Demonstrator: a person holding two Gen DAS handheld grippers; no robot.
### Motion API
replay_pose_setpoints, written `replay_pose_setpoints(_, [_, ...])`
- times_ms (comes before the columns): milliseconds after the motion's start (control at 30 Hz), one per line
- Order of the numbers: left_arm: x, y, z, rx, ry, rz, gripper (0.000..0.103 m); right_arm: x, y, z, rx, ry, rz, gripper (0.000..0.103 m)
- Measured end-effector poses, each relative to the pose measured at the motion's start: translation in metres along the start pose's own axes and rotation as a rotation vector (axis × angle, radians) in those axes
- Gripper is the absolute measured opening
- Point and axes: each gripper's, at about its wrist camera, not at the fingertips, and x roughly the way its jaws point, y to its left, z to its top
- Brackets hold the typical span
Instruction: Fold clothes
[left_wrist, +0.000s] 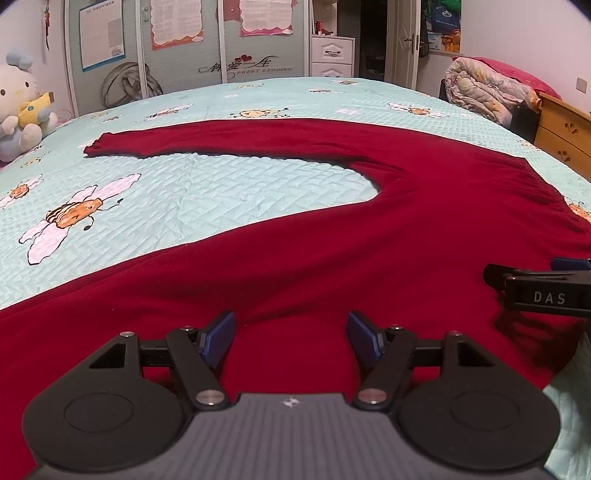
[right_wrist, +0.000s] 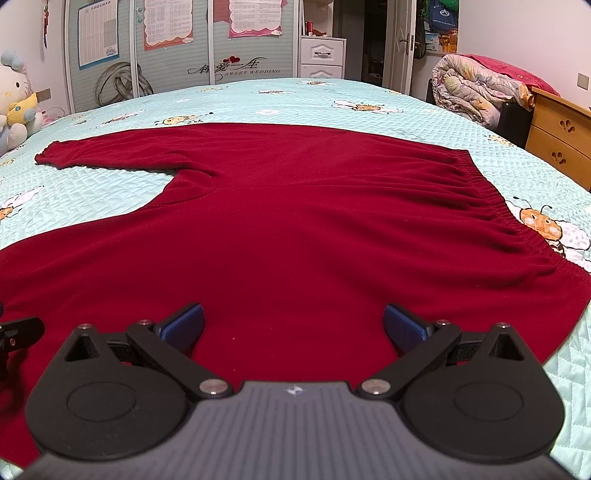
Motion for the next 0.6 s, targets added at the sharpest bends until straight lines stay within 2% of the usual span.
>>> replay_pose_setpoints(600, [0.0005,0.002,0.001,0.01,0.009,-0.02,0.072,0.0005,-0.0004,-0.0001,0.0,0.0,0.0,0.102])
